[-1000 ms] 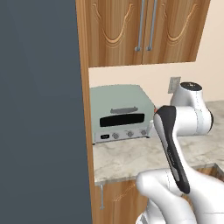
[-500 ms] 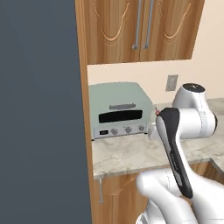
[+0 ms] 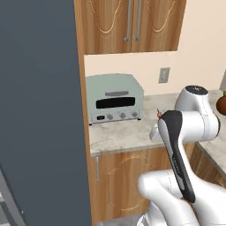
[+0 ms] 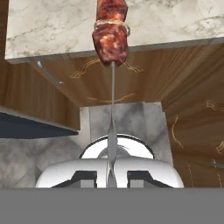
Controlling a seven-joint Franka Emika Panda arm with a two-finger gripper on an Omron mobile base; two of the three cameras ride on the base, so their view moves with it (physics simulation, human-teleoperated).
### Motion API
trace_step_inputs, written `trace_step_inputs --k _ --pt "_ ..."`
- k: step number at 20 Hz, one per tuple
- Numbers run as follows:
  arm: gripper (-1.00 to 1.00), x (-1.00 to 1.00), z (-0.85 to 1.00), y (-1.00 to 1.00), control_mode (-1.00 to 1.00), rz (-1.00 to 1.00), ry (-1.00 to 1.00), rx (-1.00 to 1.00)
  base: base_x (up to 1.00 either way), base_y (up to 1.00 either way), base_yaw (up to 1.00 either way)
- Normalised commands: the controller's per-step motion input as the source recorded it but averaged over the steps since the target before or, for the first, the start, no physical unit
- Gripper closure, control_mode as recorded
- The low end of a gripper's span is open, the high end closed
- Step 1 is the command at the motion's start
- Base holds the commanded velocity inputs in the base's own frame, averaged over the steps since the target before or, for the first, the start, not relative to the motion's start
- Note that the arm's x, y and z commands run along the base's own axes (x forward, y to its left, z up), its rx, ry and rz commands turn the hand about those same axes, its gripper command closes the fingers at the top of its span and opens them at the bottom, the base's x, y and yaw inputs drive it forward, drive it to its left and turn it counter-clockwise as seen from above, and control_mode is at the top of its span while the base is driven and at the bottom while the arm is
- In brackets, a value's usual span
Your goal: Store the kebab skewer in the freezer for long-term storage. Close the freezer door after placing the cooked food.
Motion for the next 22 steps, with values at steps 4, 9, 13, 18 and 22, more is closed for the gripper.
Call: trace_step_inputs --k 4,9,13,18,22 --pt "1.00 0.00 0.00 0.00 1.00 0.00 0.00 0.00 -0.88 0.27 0.05" --pt "1.00 0.00 0.00 0.00 1.00 0.00 0.00 0.00 -0.93 0.40 0.11" --pt "1.00 0.00 0.00 0.00 1.00 0.00 0.00 0.00 -0.68 0.52 0.22" --pt "1.00 0.00 0.00 0.00 1.00 0.00 0.00 0.00 -0.35 0.71 0.36" --pt "1.00 0.00 0.00 0.00 1.00 0.00 0.00 0.00 -0.21 0.73 0.43"
